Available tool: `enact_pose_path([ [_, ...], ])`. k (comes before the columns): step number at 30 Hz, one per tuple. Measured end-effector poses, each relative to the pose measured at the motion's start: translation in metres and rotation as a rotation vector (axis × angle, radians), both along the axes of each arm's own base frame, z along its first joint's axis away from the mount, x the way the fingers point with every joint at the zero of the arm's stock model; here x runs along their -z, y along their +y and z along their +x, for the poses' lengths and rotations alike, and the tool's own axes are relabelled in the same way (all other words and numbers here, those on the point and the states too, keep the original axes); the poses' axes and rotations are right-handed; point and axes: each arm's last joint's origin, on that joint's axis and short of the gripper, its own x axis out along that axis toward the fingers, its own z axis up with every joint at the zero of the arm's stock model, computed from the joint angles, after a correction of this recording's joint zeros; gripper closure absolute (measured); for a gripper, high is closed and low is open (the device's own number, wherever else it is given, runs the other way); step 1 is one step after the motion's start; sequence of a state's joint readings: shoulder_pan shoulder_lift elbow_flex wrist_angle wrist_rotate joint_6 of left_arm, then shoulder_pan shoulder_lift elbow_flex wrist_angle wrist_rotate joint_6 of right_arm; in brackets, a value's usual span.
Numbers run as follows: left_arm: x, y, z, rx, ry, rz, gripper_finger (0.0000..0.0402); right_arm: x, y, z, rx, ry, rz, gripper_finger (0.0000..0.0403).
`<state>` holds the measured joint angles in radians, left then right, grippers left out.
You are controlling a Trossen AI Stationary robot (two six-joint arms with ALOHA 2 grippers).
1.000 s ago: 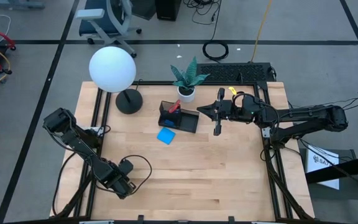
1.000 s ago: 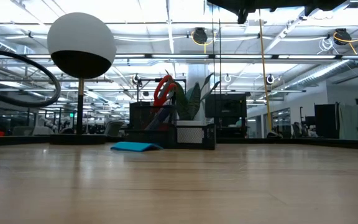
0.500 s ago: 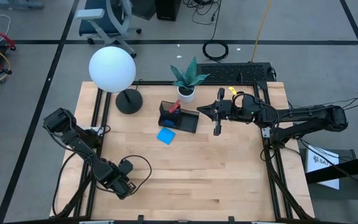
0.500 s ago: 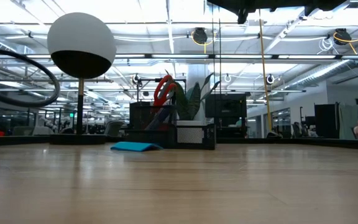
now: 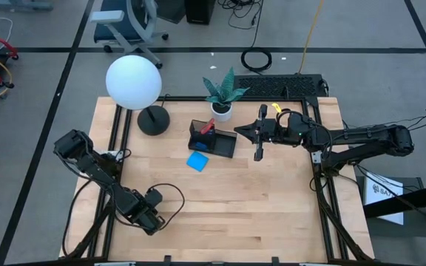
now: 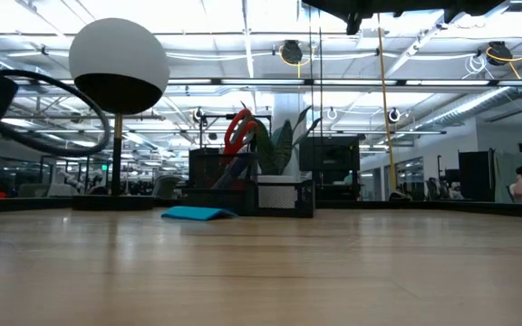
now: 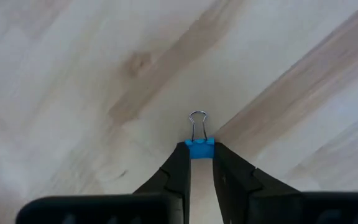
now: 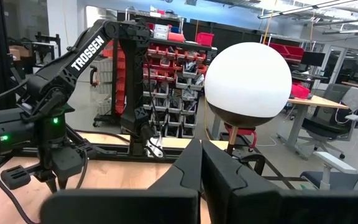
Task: Pick and place office supplies into organizer
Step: Put the blue binder clip into the desk organizer
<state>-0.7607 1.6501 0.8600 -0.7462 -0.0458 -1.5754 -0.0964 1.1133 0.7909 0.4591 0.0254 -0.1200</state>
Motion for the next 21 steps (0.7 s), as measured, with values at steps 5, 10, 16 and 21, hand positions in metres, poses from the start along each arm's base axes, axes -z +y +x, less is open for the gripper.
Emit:
enact_pose_path([
  [5, 0.0, 0.008, 0.009, 0.014, -0.029, 0.017, 0.034, 0.0, 0.0, 0.0, 0.0, 0.0, 0.0, 0.0403],
  [10, -0.003, 0.023, 0.026, 0.037, -0.134, 0.081, 0.0342, 0.0, 0.0, 0.0, 0.0, 0.0, 0.0, 0.0403],
  [16, -0.013, 0.044, 0.046, 0.075, -0.247, 0.108, 0.0351, 0.0, 0.0, 0.0, 0.0, 0.0, 0.0, 0.0403],
  [21, -0.017, 0.065, 0.058, 0.108, -0.273, 0.152, 0.0341, 0.0, 0.0, 0.0, 0.0, 0.0, 0.0, 0.0403],
])
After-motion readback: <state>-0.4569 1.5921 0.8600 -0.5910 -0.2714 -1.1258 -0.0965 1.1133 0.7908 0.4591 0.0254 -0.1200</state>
